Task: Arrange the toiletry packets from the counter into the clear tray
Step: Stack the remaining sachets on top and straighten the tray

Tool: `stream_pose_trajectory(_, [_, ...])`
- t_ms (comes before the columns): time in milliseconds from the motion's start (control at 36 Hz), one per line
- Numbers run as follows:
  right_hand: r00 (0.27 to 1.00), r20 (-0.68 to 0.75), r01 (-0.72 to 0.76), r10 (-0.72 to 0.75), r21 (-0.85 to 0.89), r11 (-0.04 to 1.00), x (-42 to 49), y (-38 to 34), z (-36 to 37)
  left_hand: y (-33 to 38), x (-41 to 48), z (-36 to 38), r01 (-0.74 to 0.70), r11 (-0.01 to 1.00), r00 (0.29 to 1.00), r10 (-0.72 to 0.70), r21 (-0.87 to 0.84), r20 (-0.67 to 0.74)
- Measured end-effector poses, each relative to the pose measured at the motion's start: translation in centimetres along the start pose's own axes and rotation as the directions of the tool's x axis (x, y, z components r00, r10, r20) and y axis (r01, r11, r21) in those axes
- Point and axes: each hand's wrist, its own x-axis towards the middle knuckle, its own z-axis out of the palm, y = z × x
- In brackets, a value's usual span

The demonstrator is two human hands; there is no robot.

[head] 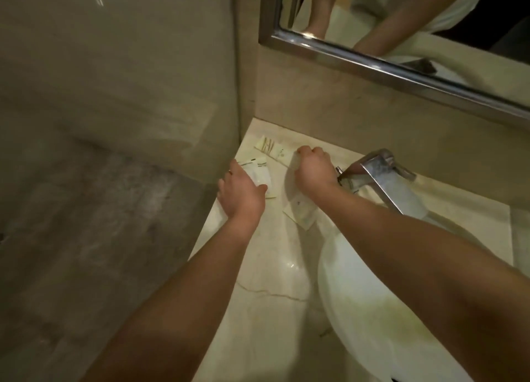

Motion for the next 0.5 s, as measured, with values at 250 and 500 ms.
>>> stream_pose_trajectory(250, [0.989, 0.145, 0.014, -0.019, 0.035, 0.999, 1.4, -0.6, -2.1, -1.8, 0.1, -0.8, -0.004, 0.906, 0.995, 0.044, -0.424, 0.087])
stream_pose_trajectory(500, [0.998, -0.039, -0.02, 0.043, 0.469, 0.883, -5.6, 0.2, -6.0, -1.3, -6.0, -5.3, -0.018, 0.714, 0.997, 0.067, -0.7, 0.043])
